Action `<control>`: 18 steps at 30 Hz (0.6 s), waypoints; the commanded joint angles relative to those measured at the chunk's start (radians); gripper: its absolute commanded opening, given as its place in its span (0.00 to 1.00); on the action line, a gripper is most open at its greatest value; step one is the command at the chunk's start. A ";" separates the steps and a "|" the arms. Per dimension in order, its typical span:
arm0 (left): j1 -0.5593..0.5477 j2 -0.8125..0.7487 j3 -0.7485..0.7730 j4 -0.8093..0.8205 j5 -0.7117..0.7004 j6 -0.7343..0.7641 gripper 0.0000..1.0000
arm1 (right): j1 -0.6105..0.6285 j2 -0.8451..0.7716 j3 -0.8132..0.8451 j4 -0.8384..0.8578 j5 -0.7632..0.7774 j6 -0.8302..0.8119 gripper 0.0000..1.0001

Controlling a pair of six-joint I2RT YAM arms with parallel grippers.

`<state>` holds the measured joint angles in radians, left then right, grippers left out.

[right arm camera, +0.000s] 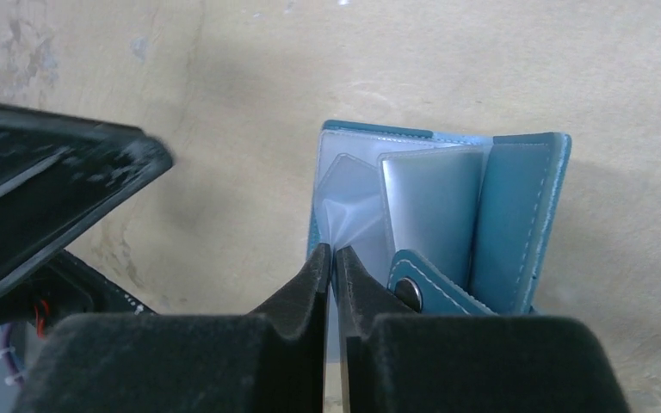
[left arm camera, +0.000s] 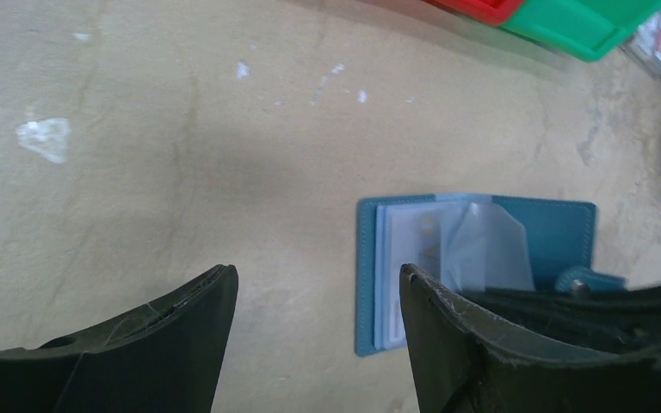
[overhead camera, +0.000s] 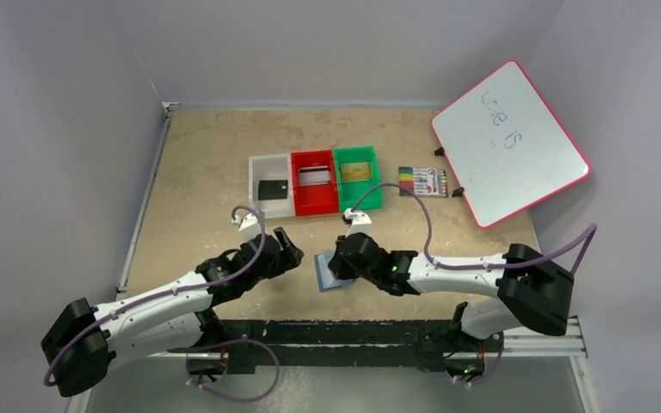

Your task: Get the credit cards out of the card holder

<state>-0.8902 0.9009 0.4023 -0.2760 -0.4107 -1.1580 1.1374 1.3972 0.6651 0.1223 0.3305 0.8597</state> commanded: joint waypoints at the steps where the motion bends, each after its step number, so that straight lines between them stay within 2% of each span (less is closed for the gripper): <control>1: 0.004 0.013 0.035 0.208 0.158 0.055 0.68 | -0.072 -0.052 -0.095 0.190 -0.098 0.069 0.07; 5: 0.002 0.123 -0.014 0.458 0.292 0.008 0.67 | -0.101 -0.080 -0.159 0.256 -0.118 0.090 0.07; 8: -0.021 0.208 -0.023 0.614 0.324 -0.006 0.66 | -0.109 -0.096 -0.194 0.282 -0.110 0.103 0.08; 14: -0.090 0.342 0.061 0.644 0.270 0.003 0.66 | -0.120 -0.150 -0.262 0.333 -0.099 0.140 0.09; 18: -0.119 0.394 0.057 0.669 0.218 -0.037 0.66 | -0.127 -0.166 -0.284 0.333 -0.092 0.146 0.09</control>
<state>-0.9871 1.2655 0.4259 0.2878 -0.1482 -1.1587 1.0195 1.2613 0.3973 0.3904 0.2180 0.9768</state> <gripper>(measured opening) 0.664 0.085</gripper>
